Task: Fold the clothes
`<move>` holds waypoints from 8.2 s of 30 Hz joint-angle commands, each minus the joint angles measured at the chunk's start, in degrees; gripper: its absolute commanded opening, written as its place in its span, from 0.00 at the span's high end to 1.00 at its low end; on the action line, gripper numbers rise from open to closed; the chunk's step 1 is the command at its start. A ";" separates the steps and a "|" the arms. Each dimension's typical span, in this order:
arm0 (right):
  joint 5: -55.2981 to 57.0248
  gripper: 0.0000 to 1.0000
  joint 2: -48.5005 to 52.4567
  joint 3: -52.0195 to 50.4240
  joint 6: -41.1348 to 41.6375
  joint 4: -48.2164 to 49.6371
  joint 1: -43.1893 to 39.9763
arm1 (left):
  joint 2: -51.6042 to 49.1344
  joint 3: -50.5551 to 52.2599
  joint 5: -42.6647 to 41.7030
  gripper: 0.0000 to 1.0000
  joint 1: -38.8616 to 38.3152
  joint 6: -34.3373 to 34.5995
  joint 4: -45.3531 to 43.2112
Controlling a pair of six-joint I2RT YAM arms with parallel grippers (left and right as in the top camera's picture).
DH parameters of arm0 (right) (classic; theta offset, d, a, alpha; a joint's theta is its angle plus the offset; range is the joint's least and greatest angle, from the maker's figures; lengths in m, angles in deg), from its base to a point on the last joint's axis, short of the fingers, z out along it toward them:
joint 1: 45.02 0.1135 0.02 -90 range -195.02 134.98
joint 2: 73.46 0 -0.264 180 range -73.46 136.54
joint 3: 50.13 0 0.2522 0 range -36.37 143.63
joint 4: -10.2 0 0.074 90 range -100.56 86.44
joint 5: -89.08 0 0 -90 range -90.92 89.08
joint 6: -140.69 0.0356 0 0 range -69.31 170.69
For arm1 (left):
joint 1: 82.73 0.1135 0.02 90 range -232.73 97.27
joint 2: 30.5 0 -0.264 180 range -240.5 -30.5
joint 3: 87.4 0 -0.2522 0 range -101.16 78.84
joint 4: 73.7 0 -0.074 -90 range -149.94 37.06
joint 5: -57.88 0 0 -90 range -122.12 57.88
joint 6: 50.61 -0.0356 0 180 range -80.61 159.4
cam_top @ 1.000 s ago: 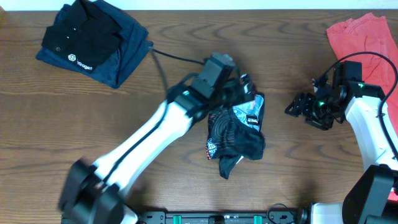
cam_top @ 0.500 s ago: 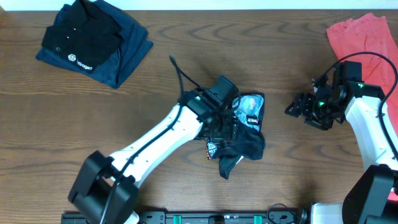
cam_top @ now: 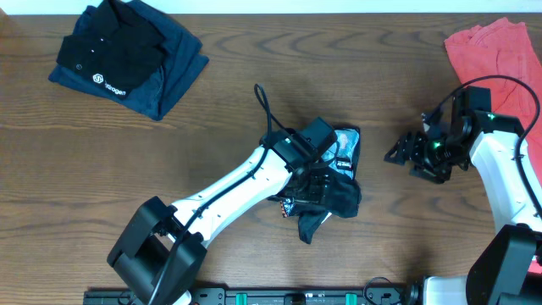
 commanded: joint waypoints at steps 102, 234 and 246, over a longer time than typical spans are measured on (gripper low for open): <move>-13.66 0.33 0.42 -17.40 18.08 13.86 19.96 | 6.82 21.57 23.96 0.21 -2.86 3.61 -23.98; -7.61 0.01 -12.55 -12.70 2.80 -6.49 5.33 | -15.32 10.27 -31.19 0.30 12.50 -18.99 -35.15; -7.61 0.01 -12.55 -12.70 2.80 -6.56 5.33 | -15.32 10.27 -30.47 0.94 12.17 -12.68 -48.37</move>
